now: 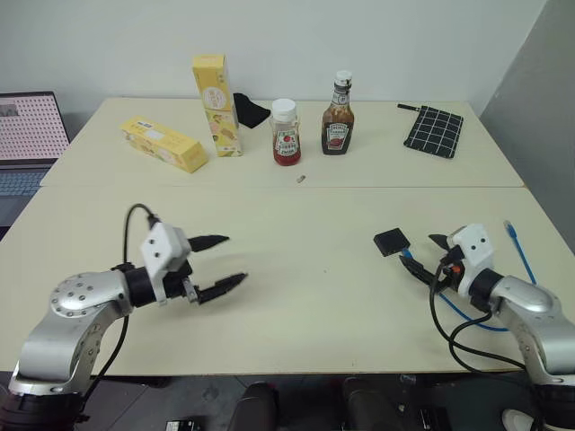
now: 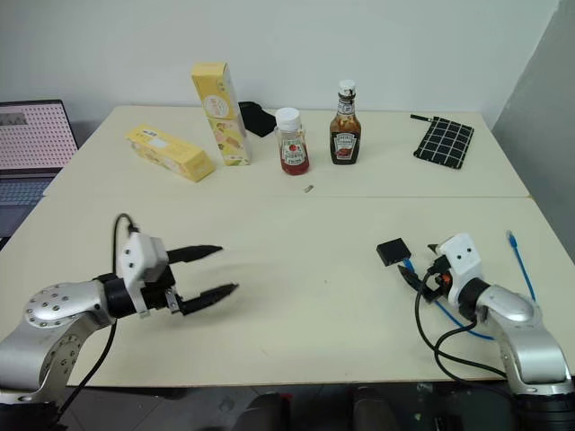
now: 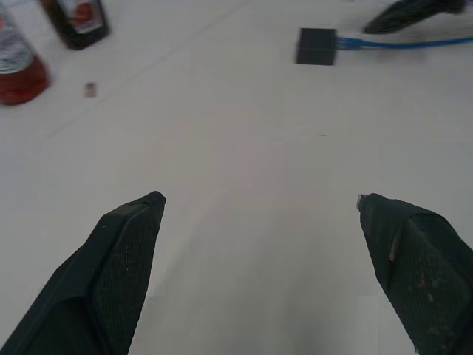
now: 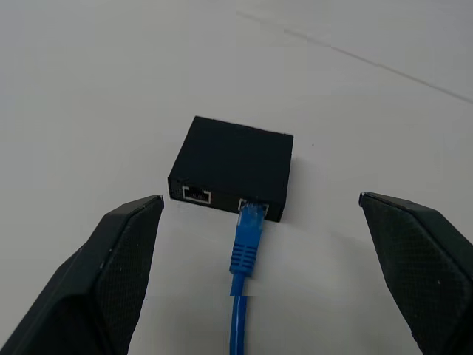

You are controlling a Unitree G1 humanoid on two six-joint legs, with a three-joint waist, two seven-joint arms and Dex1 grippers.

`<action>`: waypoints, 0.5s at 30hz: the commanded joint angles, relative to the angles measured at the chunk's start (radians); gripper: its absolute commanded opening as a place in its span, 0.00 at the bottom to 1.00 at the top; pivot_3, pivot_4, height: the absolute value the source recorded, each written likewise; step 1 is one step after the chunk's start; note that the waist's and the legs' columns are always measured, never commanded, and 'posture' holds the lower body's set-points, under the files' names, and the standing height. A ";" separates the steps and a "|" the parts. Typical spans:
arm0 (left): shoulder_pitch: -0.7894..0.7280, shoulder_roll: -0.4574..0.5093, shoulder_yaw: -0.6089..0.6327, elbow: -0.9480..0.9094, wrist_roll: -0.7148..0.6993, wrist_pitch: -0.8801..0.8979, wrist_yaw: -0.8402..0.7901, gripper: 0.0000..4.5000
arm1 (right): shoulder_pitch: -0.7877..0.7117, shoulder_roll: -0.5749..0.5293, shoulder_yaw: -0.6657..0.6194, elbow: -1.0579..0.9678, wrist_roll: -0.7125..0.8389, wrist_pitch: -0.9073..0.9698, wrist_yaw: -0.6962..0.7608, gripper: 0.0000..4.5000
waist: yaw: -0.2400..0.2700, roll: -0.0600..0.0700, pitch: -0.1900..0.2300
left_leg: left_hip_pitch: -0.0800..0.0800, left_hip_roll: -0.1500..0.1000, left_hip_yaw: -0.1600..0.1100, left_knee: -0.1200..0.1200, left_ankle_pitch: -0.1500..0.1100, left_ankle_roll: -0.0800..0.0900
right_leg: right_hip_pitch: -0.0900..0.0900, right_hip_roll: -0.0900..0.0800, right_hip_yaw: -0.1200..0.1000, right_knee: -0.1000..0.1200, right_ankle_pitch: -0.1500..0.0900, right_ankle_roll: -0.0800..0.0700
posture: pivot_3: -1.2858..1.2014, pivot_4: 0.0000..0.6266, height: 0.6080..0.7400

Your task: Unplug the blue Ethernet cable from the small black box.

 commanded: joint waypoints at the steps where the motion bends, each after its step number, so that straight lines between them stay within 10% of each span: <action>1: -0.058 0.016 -0.024 -0.021 -0.021 0.018 -0.029 0.99 | -0.016 0.028 0.000 -0.027 -0.011 0.048 -0.063 1.00 | 0.000 0.000 0.000 | 0.000 0.000 0.000 0.000 0.000 0.000 | 0.000 0.000 0.000 0.000 0.000 0.000 | 0.52 0.24 1.00; 8: -0.092 0.013 -0.035 -0.042 -0.037 0.057 -0.047 0.99 | -0.031 0.070 0.024 -0.008 -0.035 0.122 -0.126 1.00 | -0.001 0.000 0.000 | 0.000 0.000 0.000 0.000 0.000 0.000 | 0.000 0.001 0.000 0.000 0.000 0.000 | 0.52 0.24 1.00; 15: -0.086 0.009 -0.031 -0.057 -0.045 0.090 -0.050 1.00 | -0.043 0.051 0.047 0.002 -0.060 0.139 -0.124 0.64 | -0.001 0.000 0.000 | 0.000 0.000 0.000 0.000 0.000 0.000 | 0.000 0.001 0.000 0.000 0.000 0.000 | 0.52 0.24 1.00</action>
